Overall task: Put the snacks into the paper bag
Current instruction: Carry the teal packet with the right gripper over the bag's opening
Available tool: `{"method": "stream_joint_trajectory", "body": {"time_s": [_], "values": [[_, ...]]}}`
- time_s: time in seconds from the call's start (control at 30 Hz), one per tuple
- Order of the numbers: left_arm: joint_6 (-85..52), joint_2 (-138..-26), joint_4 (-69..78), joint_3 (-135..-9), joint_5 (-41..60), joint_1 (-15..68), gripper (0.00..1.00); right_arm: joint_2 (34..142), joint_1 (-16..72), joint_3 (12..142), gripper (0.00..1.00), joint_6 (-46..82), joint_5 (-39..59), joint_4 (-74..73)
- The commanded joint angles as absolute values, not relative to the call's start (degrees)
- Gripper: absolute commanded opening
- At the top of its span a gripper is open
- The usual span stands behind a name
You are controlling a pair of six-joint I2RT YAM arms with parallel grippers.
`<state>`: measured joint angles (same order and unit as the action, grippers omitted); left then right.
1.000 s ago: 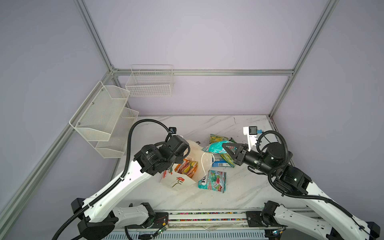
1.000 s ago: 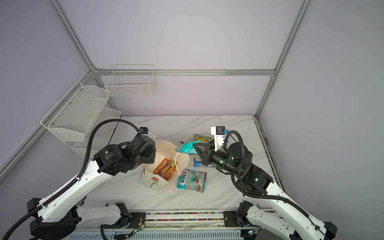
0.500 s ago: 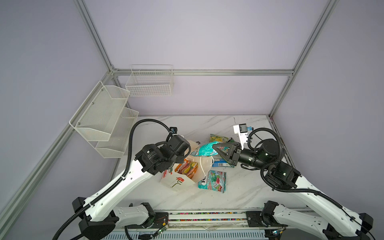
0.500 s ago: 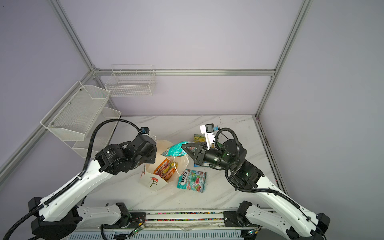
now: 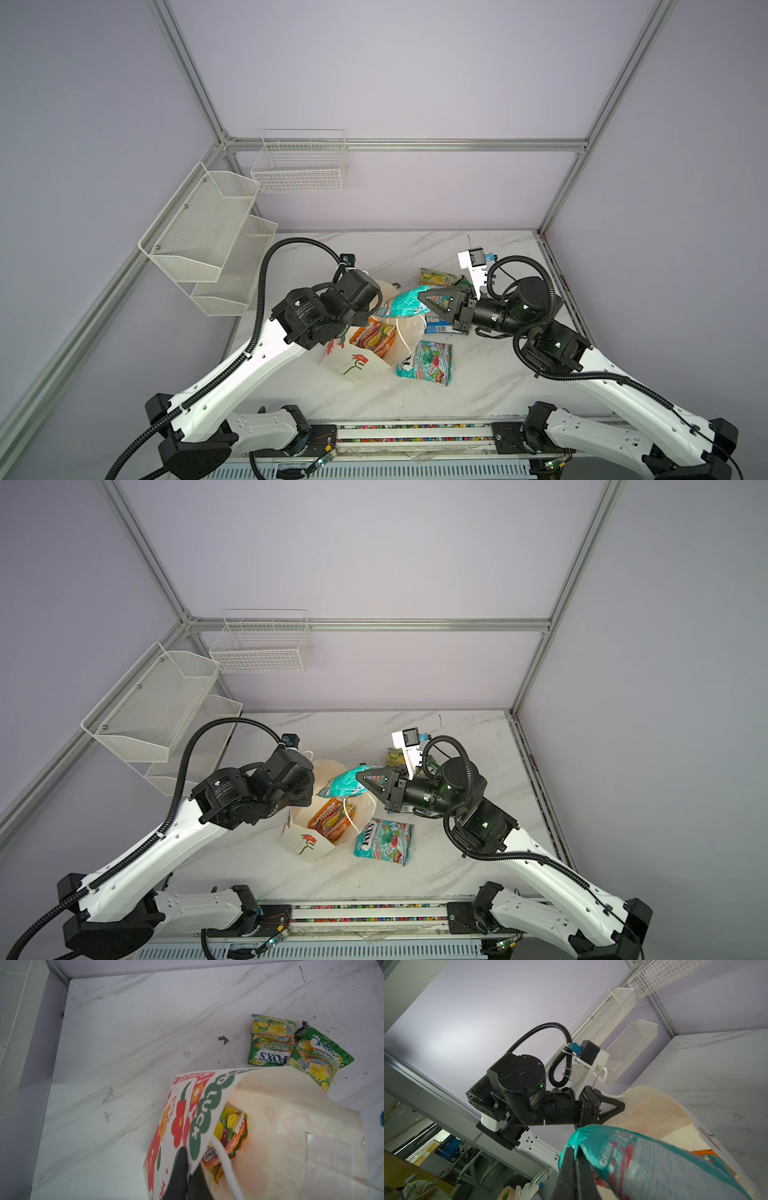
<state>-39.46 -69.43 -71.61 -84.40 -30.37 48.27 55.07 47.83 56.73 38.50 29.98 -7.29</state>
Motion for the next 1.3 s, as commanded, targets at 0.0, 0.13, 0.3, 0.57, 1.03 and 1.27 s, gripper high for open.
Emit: {"method": "stream_joint_trajectory", "body": {"time_s": [0.0,0.13,0.3,0.57,1.03,1.27], "values": [[-40.2,-69.0,-69.1,-84.9,-31.2,48.0,0.0,55.3,48.4,57.0,0.0,39.1,31.7,-13.2],[-40.2,-69.0,-69.1,-84.9,-31.1,48.0,0.0,56.1,49.1,57.1,0.0,39.1,32.1,-13.9],[-40.2,-69.0,-69.1,-84.9,-31.1,48.0,0.0,57.2,50.0,56.9,0.0,39.3,32.1,-14.4],[-40.2,-68.8,-69.0,-84.9,-31.1,47.9,0.0,58.9,51.5,56.7,0.0,39.2,31.6,-15.1],[-40.2,-68.7,-69.1,-84.7,-31.1,48.0,0.0,61.0,53.1,56.3,0.0,39.0,30.4,-15.6],[-40.2,-68.6,-68.9,-84.7,-31.1,48.0,0.0,61.5,53.7,56.4,0.0,38.9,30.3,-15.6]]}}
